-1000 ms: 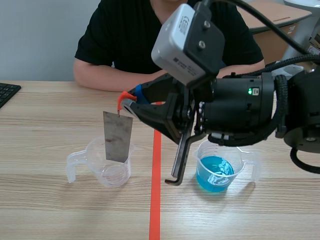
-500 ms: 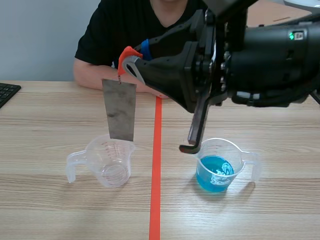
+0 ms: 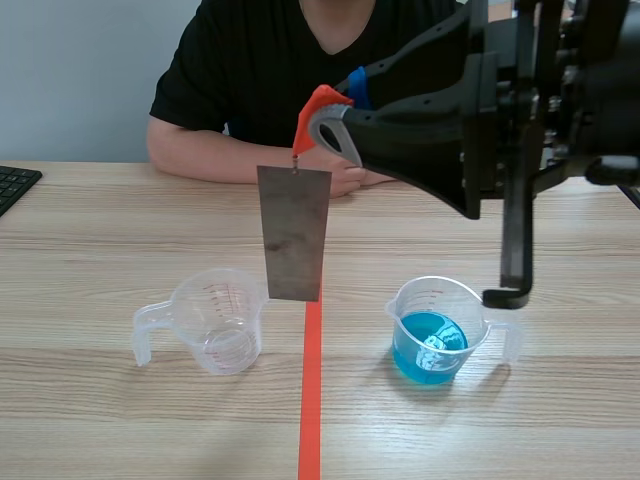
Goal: Do the redox reaction experiment.
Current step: 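Move the plate over the blue solution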
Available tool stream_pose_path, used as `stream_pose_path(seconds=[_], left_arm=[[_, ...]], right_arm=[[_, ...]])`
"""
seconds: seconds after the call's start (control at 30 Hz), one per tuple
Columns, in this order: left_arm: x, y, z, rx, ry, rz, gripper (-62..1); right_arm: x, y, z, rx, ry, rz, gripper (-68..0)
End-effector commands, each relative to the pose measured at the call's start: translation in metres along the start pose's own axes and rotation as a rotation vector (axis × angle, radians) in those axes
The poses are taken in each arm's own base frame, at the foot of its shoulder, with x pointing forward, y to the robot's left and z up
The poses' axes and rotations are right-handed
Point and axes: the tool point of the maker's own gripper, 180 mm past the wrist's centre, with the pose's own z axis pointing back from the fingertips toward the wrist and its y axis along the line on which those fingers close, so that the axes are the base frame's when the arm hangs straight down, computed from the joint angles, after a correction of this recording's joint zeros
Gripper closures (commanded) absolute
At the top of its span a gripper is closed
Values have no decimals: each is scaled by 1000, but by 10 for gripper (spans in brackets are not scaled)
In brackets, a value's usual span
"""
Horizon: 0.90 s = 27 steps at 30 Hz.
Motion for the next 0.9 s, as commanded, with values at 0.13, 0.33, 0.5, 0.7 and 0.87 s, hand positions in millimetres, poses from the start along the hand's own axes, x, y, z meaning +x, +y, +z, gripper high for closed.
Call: stream_pose_path(seconds=[0.13, 0.33, 0.5, 0.7, 0.87], left_arm=[[2, -3, 2, -5, -8, 4, -46], [1, -3, 2, -5, -5, 4, -46], [1, -3, 2, -5, -4, 4, -46], [1, -3, 2, -5, -5, 4, -46], [1, -3, 2, -5, -5, 4, -46]], right_arm=[[16, -15, 18, -19, -23, 33, -15], [19, -18, 32, -8, -11, 52, -15], [14, -23, 41, -2, -5, 45, -15], [-3, -37, 56, -8, 13, -2, -15], [-15, -50, 68, -26, 17, -36, -16]])
